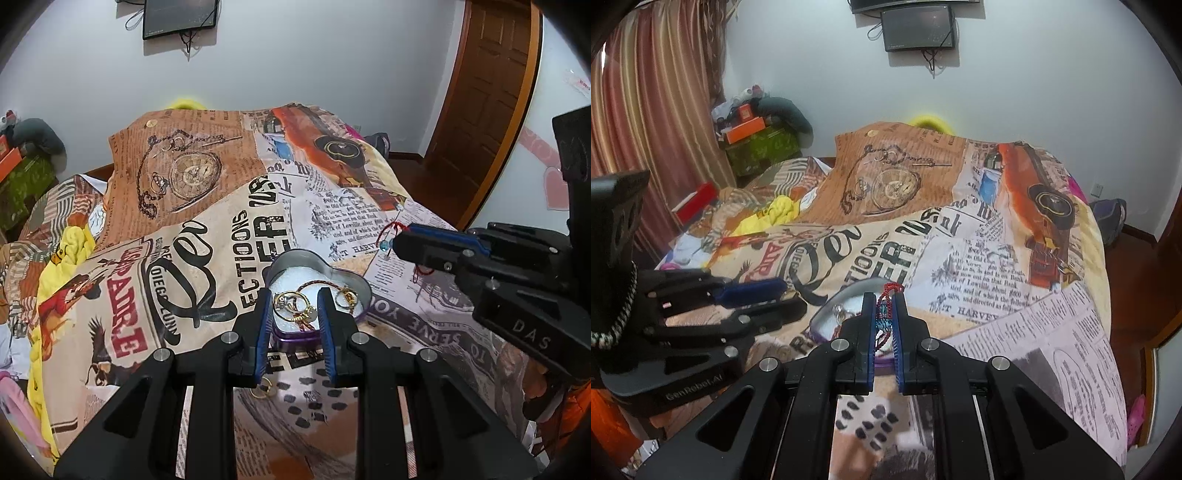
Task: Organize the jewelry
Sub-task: 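Place the red bracelet in the tin with the right tool while the left tool drops a gold ring in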
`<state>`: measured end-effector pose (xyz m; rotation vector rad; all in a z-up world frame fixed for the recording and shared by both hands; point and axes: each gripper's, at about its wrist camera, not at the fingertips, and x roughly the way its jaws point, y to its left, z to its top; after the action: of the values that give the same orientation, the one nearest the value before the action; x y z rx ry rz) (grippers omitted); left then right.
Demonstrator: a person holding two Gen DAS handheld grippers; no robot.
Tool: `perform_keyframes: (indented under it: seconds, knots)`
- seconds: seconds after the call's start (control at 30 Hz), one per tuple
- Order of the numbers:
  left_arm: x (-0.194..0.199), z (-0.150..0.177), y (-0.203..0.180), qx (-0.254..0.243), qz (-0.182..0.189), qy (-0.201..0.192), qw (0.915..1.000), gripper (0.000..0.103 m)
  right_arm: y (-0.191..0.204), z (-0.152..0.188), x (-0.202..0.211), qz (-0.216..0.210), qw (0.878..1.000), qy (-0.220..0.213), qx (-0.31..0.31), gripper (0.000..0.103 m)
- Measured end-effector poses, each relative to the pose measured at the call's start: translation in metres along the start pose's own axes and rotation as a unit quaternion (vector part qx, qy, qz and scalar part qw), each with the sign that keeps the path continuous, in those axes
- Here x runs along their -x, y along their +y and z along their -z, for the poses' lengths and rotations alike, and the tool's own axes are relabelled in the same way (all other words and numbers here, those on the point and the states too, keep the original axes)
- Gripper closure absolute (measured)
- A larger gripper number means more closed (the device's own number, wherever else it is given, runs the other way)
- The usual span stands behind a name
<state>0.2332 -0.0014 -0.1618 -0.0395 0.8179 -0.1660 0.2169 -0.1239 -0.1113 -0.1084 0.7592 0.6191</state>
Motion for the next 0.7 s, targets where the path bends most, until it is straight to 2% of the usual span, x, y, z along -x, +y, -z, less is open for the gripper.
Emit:
perform_keyframes:
  seconds: [0.23, 0.7]
  knots:
    - [-0.02, 0.003, 0.002, 0.002, 0.002, 0.019, 0.9998, 0.08, 0.0, -0.002, -0.02, -0.012, 1.0, 0.014, -0.004, 0.096]
    - [-0.042, 0.005, 0.006, 0.004, 0.012, 0.039, 0.9991, 0.08, -0.01, 0.002, -0.059, -0.057, 0.995, 0.078, -0.027, 0.096]
